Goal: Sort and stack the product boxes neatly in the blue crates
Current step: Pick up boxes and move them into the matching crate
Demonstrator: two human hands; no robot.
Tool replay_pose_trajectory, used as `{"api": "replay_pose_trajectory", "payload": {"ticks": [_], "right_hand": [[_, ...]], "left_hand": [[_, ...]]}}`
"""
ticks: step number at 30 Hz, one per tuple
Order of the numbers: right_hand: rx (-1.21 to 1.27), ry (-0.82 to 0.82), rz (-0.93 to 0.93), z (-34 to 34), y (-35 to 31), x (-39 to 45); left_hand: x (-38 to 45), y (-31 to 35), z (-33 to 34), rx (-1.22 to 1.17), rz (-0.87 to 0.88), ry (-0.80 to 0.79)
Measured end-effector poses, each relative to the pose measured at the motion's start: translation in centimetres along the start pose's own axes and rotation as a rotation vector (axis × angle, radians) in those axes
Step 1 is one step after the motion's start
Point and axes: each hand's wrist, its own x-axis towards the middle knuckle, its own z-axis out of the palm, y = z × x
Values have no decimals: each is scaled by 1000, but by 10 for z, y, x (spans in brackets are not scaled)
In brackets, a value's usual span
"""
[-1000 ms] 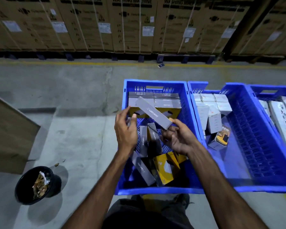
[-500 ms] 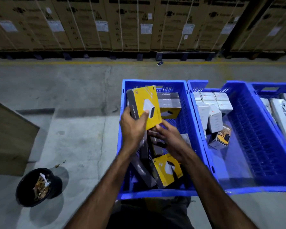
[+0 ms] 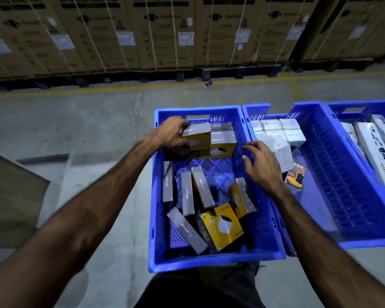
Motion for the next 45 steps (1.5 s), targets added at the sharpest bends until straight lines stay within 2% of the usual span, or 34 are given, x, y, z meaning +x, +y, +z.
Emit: {"api": "replay_pose_trajectory", "payload": {"ticks": [6, 12, 18, 22, 25, 31, 40, 42, 45], "right_hand": [[7, 72, -72, 13, 8, -4], [-1, 119, -98, 15, 8, -3], [-20, 129, -110, 18, 9, -2], [-28, 133, -116, 17, 8, -2], [-31, 131, -111, 17, 7, -3], [-19, 122, -110, 17, 7, -4], [-20, 101, -98, 17, 6, -3], [-19, 100, -98, 16, 5, -4], [-14, 97, -95, 15, 5, -3]], "left_hand": [[22, -8, -9, 134, -12, -173], [14, -13, -8, 161, -19, -267], [4, -19, 9, 358, -91, -166], [1, -17, 28, 641, -75, -130], [1, -12, 42, 715, -141, -117], [-10, 8, 59, 561, -270, -108], [-16, 14, 72, 456, -397, -137], [-22, 16, 72, 426, -406, -99], [-39, 27, 71, 327, -356, 77]]}}
